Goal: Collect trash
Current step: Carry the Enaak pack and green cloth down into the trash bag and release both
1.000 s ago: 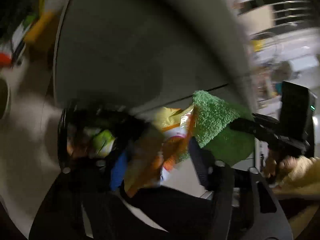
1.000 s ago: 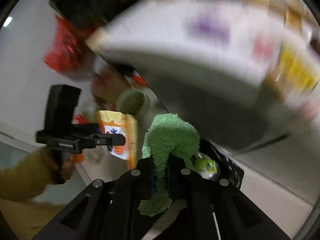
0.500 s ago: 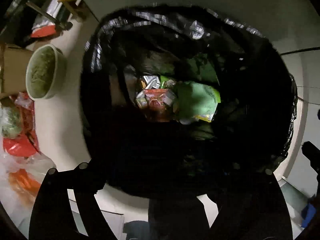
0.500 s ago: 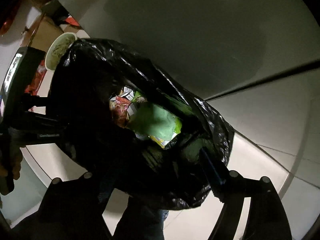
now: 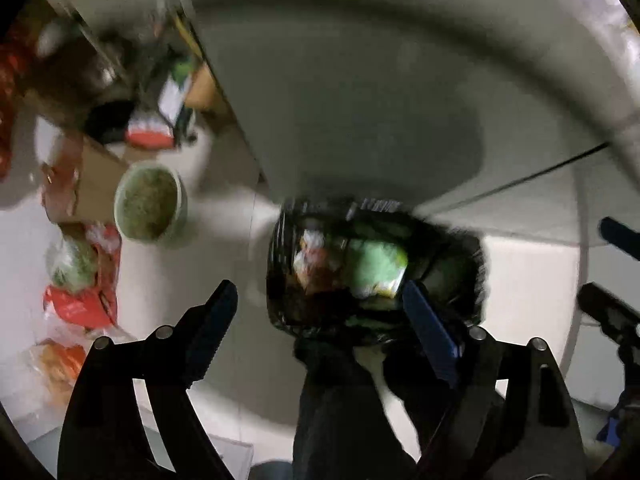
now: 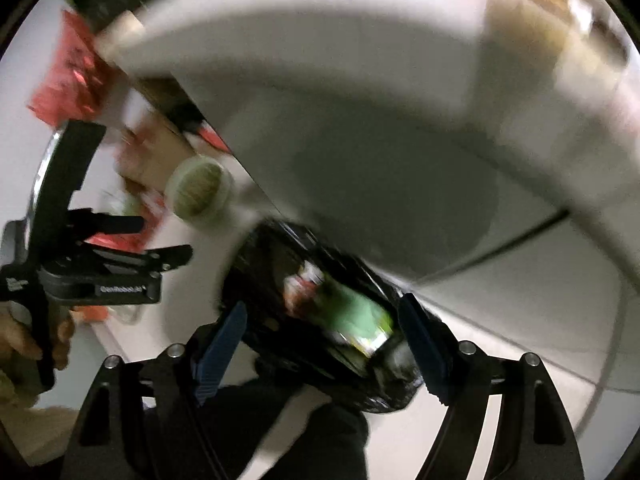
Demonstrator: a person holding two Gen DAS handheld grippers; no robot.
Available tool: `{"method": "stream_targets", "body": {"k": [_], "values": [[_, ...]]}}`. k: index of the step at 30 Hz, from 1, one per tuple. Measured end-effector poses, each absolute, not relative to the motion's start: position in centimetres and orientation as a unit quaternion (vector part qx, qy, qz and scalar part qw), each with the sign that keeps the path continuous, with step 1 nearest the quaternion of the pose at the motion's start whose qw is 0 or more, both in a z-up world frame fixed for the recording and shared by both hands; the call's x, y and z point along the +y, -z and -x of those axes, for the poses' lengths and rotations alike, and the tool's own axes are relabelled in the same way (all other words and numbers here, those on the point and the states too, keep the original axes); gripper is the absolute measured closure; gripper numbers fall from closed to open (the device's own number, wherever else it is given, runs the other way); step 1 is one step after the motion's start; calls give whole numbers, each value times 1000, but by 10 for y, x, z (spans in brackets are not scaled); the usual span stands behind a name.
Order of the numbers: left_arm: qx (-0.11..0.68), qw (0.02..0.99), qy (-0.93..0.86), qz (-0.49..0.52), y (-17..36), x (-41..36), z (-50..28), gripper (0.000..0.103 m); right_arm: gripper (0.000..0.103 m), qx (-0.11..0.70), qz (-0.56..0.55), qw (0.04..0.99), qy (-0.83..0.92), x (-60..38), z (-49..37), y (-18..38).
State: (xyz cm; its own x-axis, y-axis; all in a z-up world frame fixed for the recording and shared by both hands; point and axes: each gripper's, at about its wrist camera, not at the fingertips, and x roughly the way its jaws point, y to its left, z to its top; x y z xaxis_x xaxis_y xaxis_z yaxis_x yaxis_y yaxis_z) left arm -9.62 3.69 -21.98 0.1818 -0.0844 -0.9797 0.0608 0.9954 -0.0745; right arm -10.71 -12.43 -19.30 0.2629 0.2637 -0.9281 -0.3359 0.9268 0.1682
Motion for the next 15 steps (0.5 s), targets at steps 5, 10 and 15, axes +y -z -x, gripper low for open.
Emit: {"method": "stream_targets", "body": {"k": [5,10,15], "values": [[534,844,49,-13,126,31,89,12,13,486,4,845,-223,-144,120,93],[485,872,60,4,100,18,64,12,6,401,9,901,-166,-173,120,47],[481,873,72,-18,98,-16,37,12,6,356,25,932,-70,-217,73,42]]}}
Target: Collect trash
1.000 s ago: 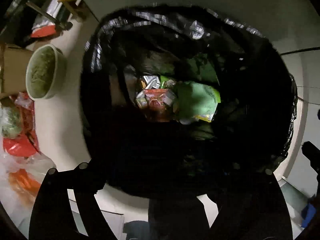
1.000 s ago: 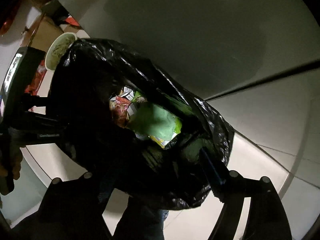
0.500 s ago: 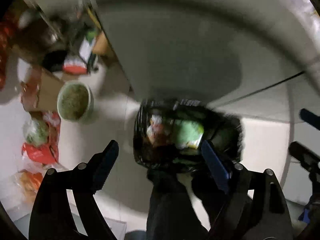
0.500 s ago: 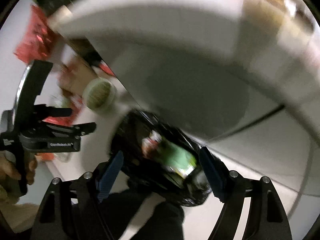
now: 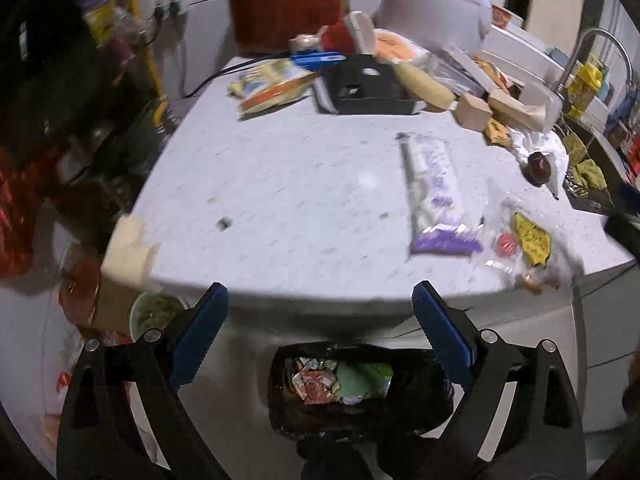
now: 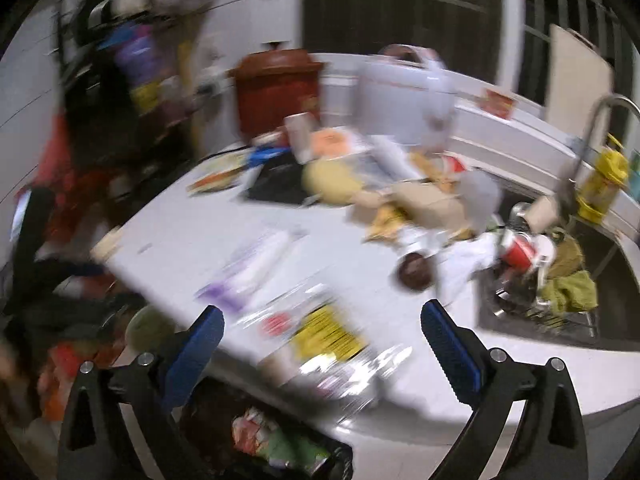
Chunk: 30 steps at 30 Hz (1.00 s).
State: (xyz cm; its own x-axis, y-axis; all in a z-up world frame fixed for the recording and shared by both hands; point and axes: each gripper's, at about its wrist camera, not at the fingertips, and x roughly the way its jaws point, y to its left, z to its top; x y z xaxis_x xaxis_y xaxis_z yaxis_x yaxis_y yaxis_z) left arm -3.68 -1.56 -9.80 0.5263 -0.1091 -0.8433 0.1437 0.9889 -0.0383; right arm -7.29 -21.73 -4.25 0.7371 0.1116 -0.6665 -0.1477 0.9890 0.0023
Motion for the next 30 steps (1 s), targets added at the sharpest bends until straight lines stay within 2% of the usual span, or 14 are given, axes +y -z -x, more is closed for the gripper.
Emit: {"method": "stream_targets", "body": {"k": [1,2,3,6,8,13,15,17,23,30], "values": [[482,873,76,-17,97,-20,35,12,6,355,7,933,-59,-230,57,45],[483,872,81,-13,97,-25,33,12,10,354,-16,934,-54,-242,43,50],[487,869,86,-10,97,-30,31,12,21,355,-36,932,-62,-251,32,55],[498,862,93,-2,96,-32,33,12,34,388,-83,915,-78,-271,-7,77],[502,859,96,1,97,-35,36,12,37,408,-108,904,-76,-282,-21,90],[508,857,87,-2,100,-35,40,12,37,433,-106,894,-54,-295,-36,109],[513,855,82,6,100,-32,38,12,52,443,-103,889,-58,-294,-41,116],[515,854,77,14,99,-30,36,12,62,452,-108,883,-63,-295,-48,122],[490,866,92,18,76,-42,7,12,62,431,-170,881,-101,-302,-31,99],[468,875,123,-14,57,-119,-69,12,62,399,-245,871,-147,-319,21,63]]}}
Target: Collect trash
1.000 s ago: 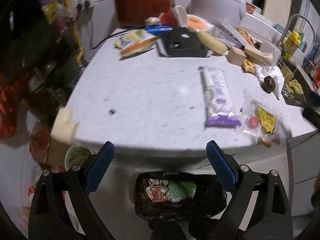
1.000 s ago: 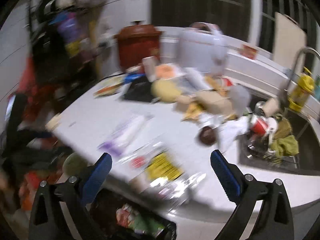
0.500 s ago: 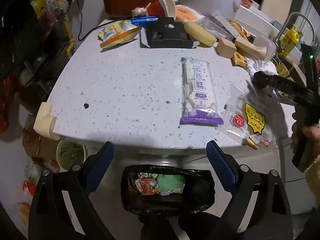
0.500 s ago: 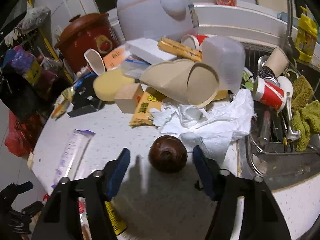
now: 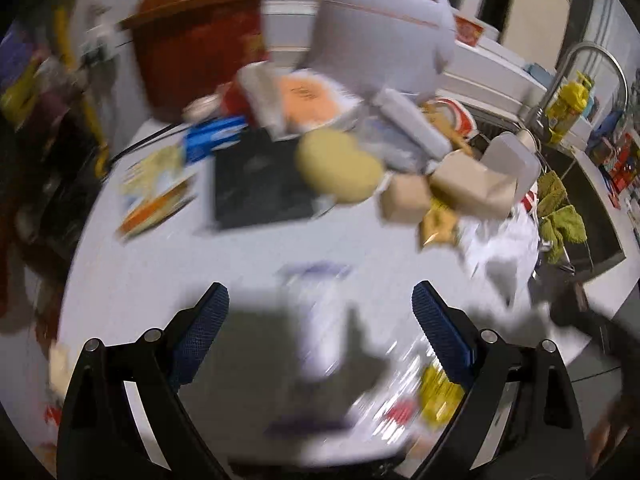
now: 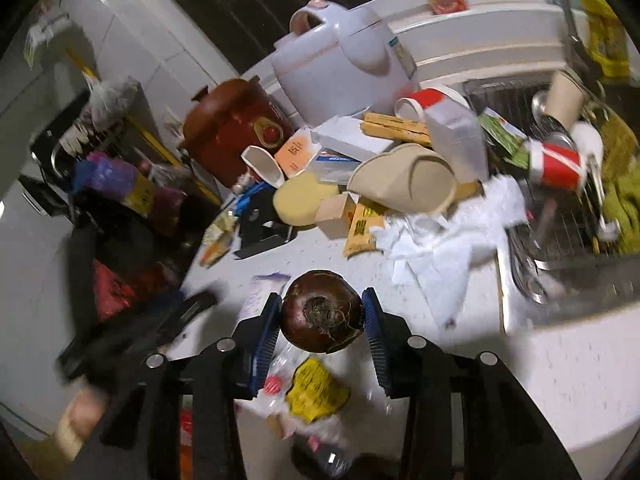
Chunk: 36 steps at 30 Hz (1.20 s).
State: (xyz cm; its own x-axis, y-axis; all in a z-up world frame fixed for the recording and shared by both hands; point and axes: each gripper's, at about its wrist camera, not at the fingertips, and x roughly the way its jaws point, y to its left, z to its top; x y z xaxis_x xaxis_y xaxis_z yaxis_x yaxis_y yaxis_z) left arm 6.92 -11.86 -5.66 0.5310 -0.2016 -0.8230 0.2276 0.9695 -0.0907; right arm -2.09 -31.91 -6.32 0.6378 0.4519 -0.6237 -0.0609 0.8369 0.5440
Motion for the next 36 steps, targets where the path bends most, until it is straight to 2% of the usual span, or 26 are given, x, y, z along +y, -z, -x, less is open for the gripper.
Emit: {"method": "stream_targets", "body": {"k": [7,16,17,19,20,21,27,29,32,36], "values": [[485,861,144,-47,83,-196,-129,12,61,399,-267,868,-131,-338,64,71],[511,854,101,-5,109,-192,-163,13,61,402,-281,861,-135,-350,82,82],[507,855,105,-2,109,-192,-162,19,61,402,-282,860,-137,-351,81,83],[499,858,116,12,106,-189,-161,40,61,400,-283,860,-143,-351,80,82],[499,856,130,27,107,-187,-161,61,61,398,-282,861,-144,-351,79,81],[499,854,142,37,106,-186,-160,64,61,397,-281,862,-148,-351,78,80],[498,854,148,23,105,-188,-156,65,63,400,-224,880,-127,-347,66,86],[492,856,159,30,103,-185,-152,65,56,388,-183,896,-110,-350,68,89],[483,857,176,39,99,-178,-146,65,52,387,-208,893,-99,-372,67,94],[473,854,203,77,82,-161,-131,65,31,356,-189,912,-75,-383,55,75]]}}
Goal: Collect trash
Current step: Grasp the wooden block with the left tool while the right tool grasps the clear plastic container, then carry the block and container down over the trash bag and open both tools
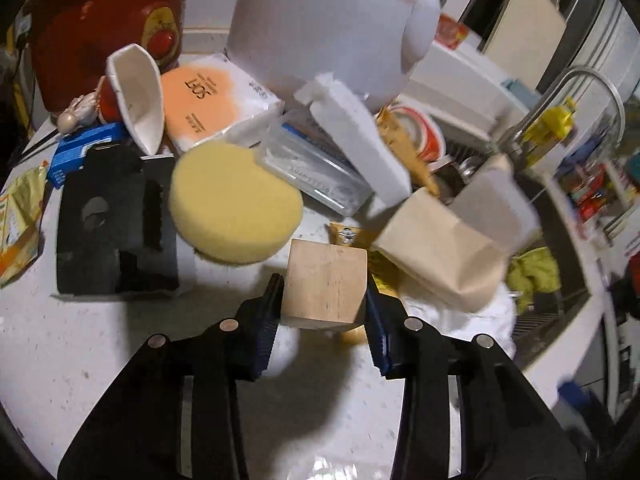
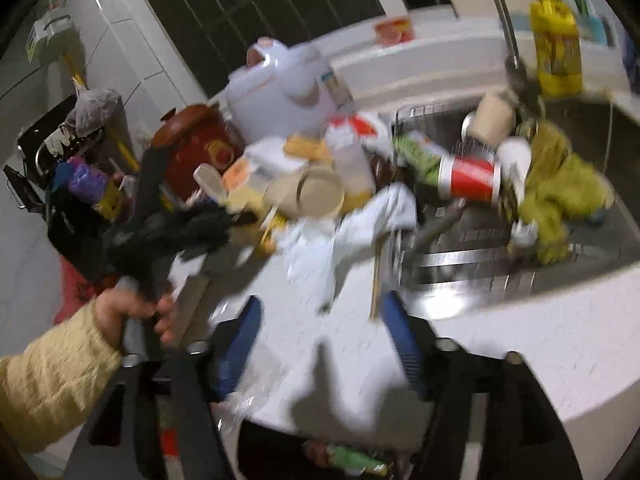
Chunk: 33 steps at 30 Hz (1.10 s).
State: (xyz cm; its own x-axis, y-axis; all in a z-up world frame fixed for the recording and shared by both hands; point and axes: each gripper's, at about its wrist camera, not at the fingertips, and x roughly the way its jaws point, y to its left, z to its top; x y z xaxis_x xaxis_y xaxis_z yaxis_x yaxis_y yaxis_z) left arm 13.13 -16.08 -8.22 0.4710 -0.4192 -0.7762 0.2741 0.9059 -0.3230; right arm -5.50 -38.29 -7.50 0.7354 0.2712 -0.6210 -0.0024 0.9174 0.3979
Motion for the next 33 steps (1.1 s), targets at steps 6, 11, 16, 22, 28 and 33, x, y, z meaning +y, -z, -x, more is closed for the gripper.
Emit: {"method": "stream_targets", "body": {"k": [6,11,16,22,28,33], "values": [[458,855,216,114,62,-121,-95,65,21,332,-157,928,-58,-376,-7,57],[456,858,197,128,55,-96,-74,65,22,356,-164,919,-27,-384,-84,61],[453,863,175,138,51,-70,-62,65,75,426,-183,885,-26,-395,-132,85],[435,873,168,144,34,-31,-42,65,85,381,-168,908,-41,-385,-100,45],[421,882,173,124,15,3,-13,65,86,331,-170,918,-135,-354,-36,-21],[425,878,186,121,12,31,30,65,85,351,-176,889,-233,-299,16,-35]]}}
